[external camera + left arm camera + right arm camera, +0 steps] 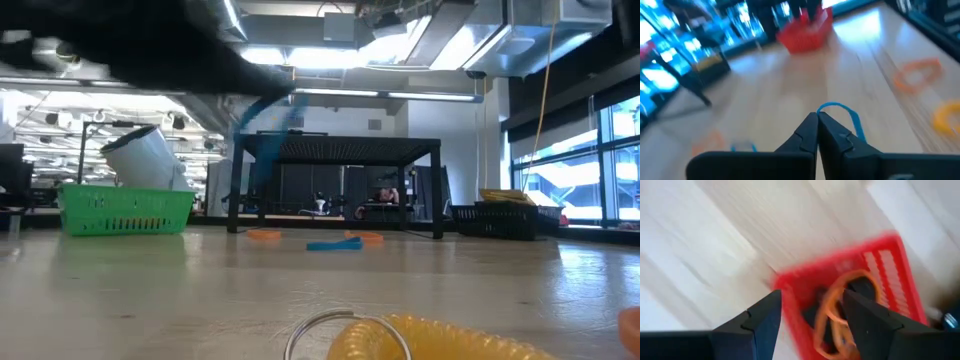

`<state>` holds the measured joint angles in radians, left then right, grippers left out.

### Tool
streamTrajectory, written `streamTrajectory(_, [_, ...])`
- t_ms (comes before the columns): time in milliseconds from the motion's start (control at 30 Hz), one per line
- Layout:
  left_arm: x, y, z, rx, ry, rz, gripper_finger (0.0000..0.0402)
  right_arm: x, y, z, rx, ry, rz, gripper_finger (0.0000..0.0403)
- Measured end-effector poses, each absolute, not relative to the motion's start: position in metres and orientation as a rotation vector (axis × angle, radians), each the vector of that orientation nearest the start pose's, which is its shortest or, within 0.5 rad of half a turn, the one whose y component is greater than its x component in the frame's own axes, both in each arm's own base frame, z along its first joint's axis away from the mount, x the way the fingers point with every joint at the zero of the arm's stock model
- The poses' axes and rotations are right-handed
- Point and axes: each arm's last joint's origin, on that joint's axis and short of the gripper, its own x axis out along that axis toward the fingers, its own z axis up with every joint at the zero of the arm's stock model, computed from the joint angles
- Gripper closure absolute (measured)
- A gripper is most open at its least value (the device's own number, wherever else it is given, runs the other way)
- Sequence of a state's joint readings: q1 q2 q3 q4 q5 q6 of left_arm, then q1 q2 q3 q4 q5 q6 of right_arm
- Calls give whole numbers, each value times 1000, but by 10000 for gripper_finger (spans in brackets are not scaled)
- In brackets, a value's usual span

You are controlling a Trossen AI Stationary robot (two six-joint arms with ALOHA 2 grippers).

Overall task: Pick & Place Office Desk Supplies
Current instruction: Put the bottom left blue rubber band into the red bin

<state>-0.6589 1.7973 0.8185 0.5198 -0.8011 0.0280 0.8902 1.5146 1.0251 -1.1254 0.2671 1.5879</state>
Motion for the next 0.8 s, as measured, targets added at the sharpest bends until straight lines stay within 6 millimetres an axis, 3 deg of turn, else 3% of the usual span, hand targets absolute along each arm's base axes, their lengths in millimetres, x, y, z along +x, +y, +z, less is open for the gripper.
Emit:
streamTrajectory(200, [308,-171,170,338,216,210,399,186,202,228,417,840,-459,191])
streamTrajectory(367, [317,-155,176,316,173,262,399,211,218,240,301,563,-314,191])
streamTrajectory(600, [324,-148,185,255,89,214,399,246,218,240,142,471,-231,191])
streamTrajectory(800, [324,-150,191,332,34,168,400,273,211,226,12,475,-220,191])
